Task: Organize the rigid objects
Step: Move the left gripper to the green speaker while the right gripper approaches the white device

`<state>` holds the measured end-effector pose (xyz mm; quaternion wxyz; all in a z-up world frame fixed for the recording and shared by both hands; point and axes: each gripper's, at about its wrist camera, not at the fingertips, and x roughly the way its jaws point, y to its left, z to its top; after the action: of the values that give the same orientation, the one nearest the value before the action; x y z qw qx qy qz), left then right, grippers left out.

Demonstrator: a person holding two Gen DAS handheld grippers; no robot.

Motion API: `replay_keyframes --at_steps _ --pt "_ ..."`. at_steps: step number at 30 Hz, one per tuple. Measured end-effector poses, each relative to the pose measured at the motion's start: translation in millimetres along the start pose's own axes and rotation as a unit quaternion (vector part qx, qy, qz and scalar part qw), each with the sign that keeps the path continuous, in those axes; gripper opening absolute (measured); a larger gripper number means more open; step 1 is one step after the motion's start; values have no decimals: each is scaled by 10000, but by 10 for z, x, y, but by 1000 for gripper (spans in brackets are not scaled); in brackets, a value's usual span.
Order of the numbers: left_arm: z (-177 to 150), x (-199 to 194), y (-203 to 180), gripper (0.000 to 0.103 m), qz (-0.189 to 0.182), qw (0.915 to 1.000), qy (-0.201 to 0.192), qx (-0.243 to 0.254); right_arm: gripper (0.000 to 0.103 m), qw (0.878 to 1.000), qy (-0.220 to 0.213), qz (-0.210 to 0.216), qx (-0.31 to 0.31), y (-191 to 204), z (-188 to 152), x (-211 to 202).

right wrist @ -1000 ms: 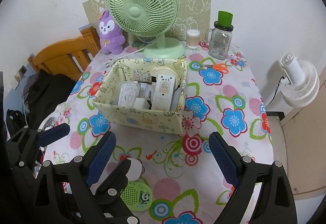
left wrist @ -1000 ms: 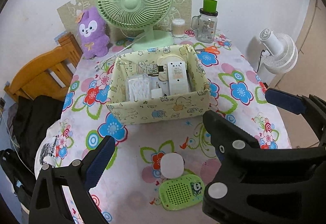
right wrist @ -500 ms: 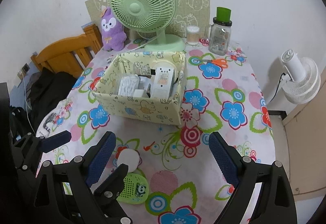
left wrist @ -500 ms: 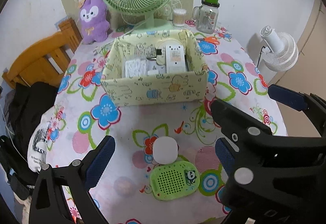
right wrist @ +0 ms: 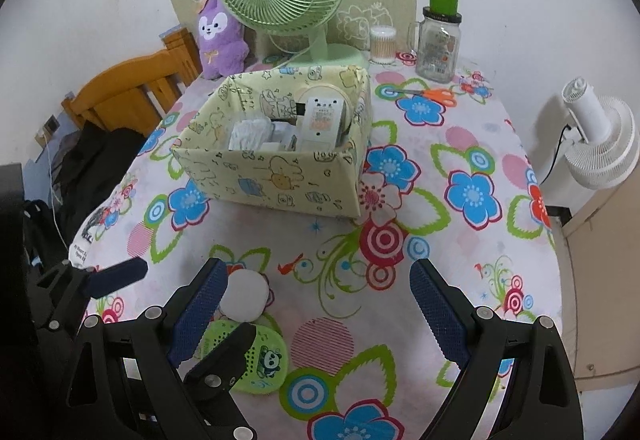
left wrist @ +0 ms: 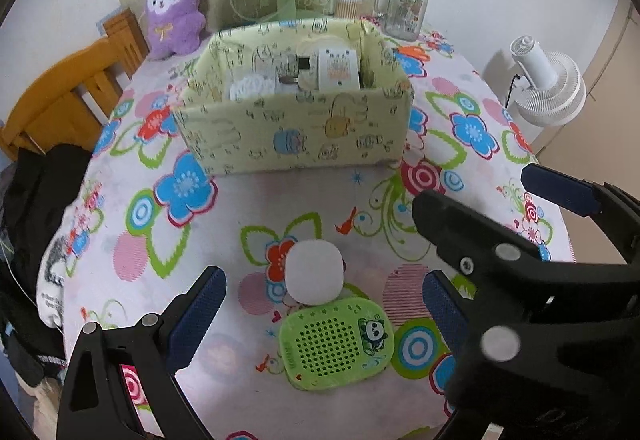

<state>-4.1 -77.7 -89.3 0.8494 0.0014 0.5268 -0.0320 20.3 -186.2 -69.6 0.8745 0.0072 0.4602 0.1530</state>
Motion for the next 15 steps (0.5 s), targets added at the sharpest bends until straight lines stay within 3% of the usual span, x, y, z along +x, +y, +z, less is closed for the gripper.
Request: replay_keyframes --at_steps 15 --pt "-290 337 57 103 -242 9983 309 -437 94 9996 258 -88 -26 -131 -298 298"
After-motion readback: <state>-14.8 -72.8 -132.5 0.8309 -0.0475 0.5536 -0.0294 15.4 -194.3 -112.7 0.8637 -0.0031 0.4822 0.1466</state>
